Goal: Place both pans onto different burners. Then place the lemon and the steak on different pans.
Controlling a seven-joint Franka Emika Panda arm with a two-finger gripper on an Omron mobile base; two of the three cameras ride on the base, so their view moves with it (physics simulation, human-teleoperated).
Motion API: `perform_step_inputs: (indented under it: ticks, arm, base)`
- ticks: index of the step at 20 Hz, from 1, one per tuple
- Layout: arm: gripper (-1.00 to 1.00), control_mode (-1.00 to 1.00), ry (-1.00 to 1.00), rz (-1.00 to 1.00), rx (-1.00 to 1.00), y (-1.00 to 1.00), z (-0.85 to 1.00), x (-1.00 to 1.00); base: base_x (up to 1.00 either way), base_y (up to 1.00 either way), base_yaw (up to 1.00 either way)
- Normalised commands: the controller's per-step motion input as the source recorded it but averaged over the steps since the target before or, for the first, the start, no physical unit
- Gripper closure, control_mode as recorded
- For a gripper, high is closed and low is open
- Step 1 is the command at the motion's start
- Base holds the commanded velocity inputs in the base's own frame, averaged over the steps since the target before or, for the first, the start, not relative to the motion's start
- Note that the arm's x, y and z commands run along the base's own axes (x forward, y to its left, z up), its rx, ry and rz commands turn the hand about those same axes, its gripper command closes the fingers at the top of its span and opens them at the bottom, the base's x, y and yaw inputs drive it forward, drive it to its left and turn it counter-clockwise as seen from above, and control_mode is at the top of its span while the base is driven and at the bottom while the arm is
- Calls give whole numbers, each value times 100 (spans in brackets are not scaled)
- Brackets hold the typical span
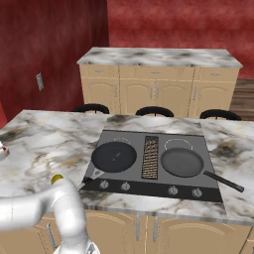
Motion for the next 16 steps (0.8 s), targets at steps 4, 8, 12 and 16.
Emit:
perform_step_inputs:
  ticks: [4,8,12,16]
  arm:
    - [-100,-100,8,-4,0,29,-26,14]
    - [-100,-100,5,-6,0,15,-38,1]
    - [100,-100,1,-1,0,0,-88,-6]
    - [100,-100,0,0,0,0,-65,-5]
  base:
    - [0,0,0]
    - [0,0,0]
    - [0,0,0]
    - [0,0,0]
